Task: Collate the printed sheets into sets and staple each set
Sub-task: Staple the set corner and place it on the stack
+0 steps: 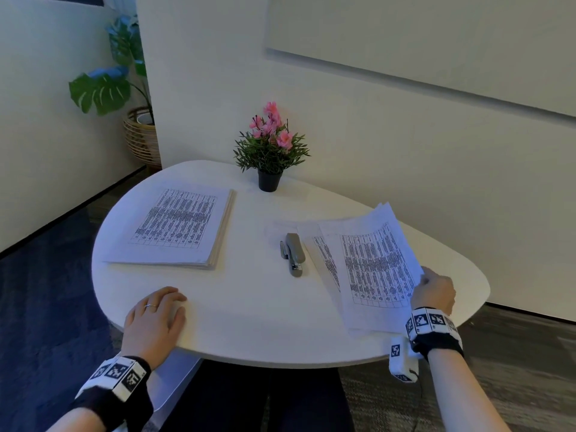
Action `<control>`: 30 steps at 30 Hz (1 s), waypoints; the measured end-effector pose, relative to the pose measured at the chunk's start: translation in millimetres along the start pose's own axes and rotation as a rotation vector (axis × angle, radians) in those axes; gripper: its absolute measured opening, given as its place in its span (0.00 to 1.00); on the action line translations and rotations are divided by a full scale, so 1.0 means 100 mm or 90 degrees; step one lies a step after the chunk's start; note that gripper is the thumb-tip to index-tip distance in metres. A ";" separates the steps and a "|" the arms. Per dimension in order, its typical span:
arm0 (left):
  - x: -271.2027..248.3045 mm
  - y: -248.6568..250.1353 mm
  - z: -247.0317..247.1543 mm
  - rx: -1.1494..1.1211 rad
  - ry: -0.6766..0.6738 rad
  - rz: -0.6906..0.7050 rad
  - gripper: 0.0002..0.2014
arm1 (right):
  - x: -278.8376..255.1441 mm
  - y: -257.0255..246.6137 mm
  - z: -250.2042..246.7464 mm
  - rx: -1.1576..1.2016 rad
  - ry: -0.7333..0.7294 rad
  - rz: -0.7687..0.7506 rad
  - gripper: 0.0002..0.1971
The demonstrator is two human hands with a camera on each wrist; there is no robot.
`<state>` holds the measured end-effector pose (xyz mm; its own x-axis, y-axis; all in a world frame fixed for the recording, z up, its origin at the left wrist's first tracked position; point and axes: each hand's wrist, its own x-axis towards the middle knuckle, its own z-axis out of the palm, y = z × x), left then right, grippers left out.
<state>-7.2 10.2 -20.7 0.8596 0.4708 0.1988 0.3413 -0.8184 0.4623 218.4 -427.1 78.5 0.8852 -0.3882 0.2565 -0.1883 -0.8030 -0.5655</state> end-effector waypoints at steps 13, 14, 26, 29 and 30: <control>-0.01 0.01 -0.03 0.005 -0.023 -0.003 0.24 | 0.02 0.12 -0.05 -0.246 -0.283 0.192 0.33; -0.01 0.01 -0.03 0.004 -0.023 -0.003 0.24 | 0.02 0.13 -0.07 -0.253 -0.270 0.176 0.23; -0.02 0.04 -0.04 0.003 -0.008 -0.006 0.20 | -0.02 0.11 0.07 -0.281 -0.364 0.090 0.51; -0.01 0.05 -0.03 0.001 -0.005 -0.011 0.17 | 0.12 0.19 0.20 -0.277 -0.359 0.120 0.62; -0.01 0.06 -0.04 0.001 -0.004 -0.012 0.15 | 0.12 0.18 0.19 -0.286 -0.370 0.127 0.64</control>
<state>-7.9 6.0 -14.7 0.8554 0.4844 0.1836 0.3589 -0.8098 0.4641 233.8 -437.6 56.5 0.8741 -0.3446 -0.3423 -0.4137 -0.8975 -0.1529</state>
